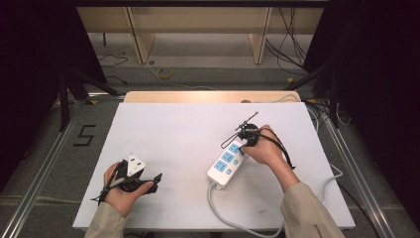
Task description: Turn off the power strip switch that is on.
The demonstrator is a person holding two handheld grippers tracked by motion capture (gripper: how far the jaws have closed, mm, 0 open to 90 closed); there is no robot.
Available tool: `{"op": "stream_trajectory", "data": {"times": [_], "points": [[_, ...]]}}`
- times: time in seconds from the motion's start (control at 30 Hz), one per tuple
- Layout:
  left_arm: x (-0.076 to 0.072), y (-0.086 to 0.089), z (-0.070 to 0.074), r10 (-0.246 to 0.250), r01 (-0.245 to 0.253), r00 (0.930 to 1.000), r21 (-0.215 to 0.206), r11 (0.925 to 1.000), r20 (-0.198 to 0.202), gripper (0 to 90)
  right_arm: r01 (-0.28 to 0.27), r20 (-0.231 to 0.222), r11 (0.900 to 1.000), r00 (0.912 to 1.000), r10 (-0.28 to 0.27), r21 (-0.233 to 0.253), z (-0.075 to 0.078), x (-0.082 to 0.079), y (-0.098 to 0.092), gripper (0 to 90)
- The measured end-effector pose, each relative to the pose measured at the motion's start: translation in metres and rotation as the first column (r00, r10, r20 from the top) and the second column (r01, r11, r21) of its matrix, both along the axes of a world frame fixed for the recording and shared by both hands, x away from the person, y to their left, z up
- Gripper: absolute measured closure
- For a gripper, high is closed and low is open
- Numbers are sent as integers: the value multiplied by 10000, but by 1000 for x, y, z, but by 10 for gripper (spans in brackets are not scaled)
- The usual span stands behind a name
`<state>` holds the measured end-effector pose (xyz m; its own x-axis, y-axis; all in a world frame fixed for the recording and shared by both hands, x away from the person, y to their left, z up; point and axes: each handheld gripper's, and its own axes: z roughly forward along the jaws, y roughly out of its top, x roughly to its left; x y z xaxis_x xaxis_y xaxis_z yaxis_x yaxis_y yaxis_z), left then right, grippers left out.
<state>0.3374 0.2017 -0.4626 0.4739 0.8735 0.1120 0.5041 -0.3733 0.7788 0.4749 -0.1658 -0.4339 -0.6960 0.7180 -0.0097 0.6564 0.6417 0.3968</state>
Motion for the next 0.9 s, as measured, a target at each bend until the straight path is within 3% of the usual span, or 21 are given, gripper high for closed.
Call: {"op": "stream_trajectory", "data": {"times": [0.4,0.9], "points": [[0,-1,0,-18,18,10000,2,10000,3,154,139,29,9999,9999,-139,-77,-1,-1,2,900],[0,0,0,18,-18,10000,0,10000,22,155,244,-45,9990,9997,-243,378,-2,-1,-4,900]]}}
